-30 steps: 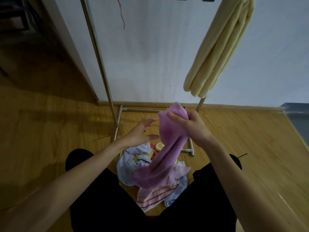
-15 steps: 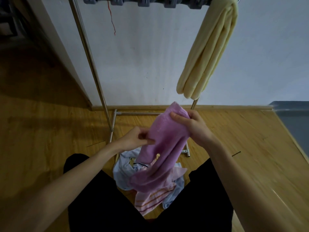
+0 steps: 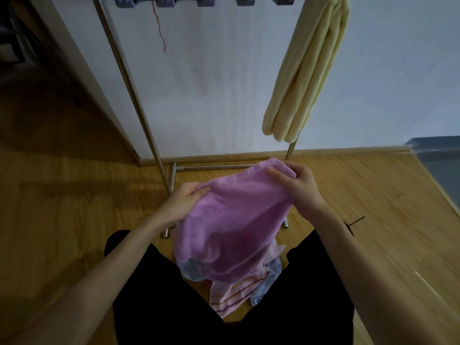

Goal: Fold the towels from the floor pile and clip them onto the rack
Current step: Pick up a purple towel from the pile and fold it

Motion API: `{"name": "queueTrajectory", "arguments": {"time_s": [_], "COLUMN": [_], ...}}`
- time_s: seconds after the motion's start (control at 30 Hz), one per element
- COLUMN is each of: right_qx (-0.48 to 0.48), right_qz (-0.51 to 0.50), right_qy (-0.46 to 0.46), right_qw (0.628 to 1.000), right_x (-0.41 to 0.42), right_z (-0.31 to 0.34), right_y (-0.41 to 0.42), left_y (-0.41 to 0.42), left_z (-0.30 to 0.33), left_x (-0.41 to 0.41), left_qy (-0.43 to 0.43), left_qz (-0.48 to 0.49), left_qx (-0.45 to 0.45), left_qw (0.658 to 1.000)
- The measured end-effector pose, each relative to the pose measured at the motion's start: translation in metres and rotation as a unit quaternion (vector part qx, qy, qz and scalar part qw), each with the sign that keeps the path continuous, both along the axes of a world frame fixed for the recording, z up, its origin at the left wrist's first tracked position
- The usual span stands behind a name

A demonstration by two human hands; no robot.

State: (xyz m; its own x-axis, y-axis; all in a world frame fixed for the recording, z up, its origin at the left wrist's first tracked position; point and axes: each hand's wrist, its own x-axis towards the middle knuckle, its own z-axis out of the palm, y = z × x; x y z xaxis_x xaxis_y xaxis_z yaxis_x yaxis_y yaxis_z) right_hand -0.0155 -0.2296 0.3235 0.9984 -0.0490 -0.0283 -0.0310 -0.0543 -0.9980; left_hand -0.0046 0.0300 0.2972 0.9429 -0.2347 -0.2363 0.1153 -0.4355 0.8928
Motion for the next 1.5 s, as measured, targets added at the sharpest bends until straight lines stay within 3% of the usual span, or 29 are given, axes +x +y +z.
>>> {"name": "queueTrajectory", "arguments": {"time_s": [0.23,0.4,0.6,0.7,0.87,0.97,1.13,1.37,1.5], "right_qx": [-0.038,-0.155,-0.181,-0.267,-0.403,-0.453,-0.456,-0.430,-0.437], "right_qz": [-0.049,-0.057,0.022,0.093,0.200,0.221,0.154,0.175,0.137], "right_qy": [-0.080,-0.177,-0.195,-0.232,-0.293,-0.301,-0.266,-0.221,-0.194], "right_qw": [0.995,0.970,0.964,0.931,0.844,0.809,0.835,0.858,0.868], "right_x": [-0.001,-0.003,-0.027,-0.033,-0.035,-0.034,-0.030,-0.033,-0.028], "right_z": [-0.005,-0.002,-0.008,-0.016,-0.040,-0.049,-0.054,-0.062,-0.067], "right_y": [-0.003,0.001,0.015,0.015,0.014,0.016,0.028,0.058,0.068], "left_y": [-0.001,-0.007,-0.019,-0.023,-0.031,-0.033,-0.040,-0.051,-0.055], "left_z": [0.030,0.042,0.051,0.053,0.058,0.056,0.054,0.051,0.054], "left_x": [-0.007,-0.007,-0.007,-0.009,-0.012,-0.011,-0.012,-0.011,-0.017], "left_qy": [0.006,-0.009,-0.023,-0.013,-0.003,0.003,0.001,0.001,0.010], "left_qz": [0.052,0.140,0.226,0.246,0.281,0.283,0.307,0.329,0.321], "left_qx": [-0.028,-0.064,-0.107,-0.126,-0.169,-0.163,-0.175,-0.207,-0.226], "left_qw": [0.998,0.988,0.968,0.961,0.945,0.945,0.935,0.921,0.920]}}
